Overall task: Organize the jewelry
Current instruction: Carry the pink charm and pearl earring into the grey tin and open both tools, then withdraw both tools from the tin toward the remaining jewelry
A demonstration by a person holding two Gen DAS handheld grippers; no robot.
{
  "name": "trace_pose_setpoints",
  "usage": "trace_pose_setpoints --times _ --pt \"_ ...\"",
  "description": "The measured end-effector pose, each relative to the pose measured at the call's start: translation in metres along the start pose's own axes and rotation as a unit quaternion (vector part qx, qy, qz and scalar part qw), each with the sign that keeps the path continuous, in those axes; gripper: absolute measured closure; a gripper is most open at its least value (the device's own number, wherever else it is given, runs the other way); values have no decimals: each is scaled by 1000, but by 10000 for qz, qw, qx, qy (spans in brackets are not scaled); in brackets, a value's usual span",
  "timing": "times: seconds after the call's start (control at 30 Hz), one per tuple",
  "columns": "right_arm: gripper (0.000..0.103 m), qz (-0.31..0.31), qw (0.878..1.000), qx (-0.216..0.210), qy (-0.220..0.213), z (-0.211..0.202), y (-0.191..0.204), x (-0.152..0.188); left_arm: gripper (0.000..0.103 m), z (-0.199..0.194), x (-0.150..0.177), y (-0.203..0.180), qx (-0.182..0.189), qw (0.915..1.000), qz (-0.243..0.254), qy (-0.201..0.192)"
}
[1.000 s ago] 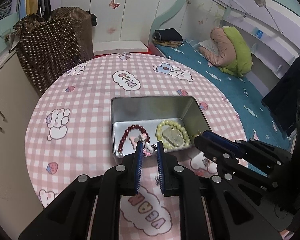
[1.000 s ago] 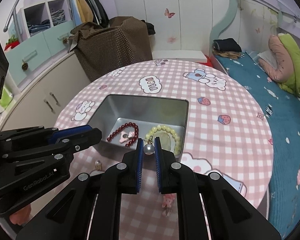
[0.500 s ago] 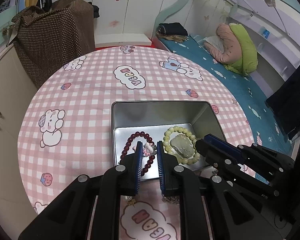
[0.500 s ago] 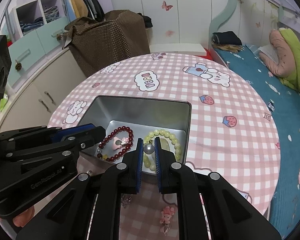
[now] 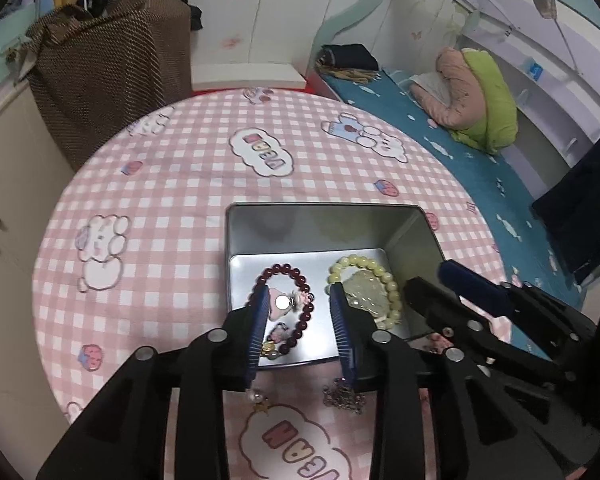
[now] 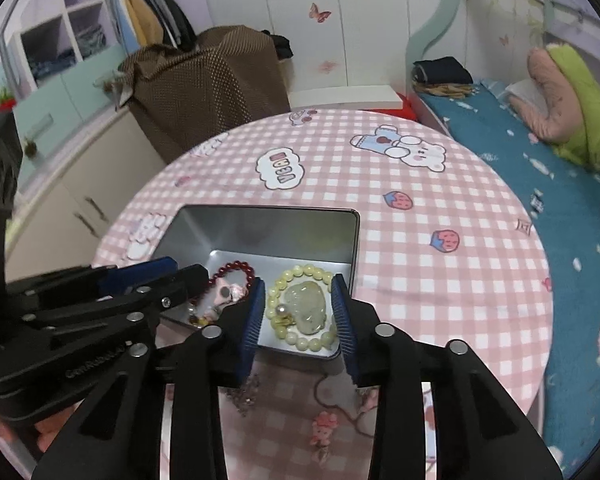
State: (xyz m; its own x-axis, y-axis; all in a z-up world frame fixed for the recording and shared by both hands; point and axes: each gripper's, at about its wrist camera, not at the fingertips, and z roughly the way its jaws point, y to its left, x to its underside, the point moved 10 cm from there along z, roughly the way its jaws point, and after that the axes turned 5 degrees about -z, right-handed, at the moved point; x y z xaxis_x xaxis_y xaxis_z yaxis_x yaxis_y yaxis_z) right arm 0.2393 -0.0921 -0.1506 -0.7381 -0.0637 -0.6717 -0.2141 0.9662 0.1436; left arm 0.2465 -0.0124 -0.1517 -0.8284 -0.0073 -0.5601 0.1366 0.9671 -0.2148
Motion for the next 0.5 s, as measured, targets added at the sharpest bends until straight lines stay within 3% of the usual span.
trace_pose_setpoints --times 0.1,0.17,0.2,0.5 --pt "58 -30 9999 54 -87 -7 0 -1 66 -5 0 3 -8 10000 -53 -33" --pt "40 -41 9993 330 -178 -12 -6 -3 66 -8 0 4 15 10000 -82 -50" --pt "38 -62 9988 406 -262 -16 -9 -5 66 -11 1 5 27 9999 -83 -63" --pt "35 11 9983 501 -304 -27 -16 1 58 -20 6 -1 -37 9999 -6 -141"
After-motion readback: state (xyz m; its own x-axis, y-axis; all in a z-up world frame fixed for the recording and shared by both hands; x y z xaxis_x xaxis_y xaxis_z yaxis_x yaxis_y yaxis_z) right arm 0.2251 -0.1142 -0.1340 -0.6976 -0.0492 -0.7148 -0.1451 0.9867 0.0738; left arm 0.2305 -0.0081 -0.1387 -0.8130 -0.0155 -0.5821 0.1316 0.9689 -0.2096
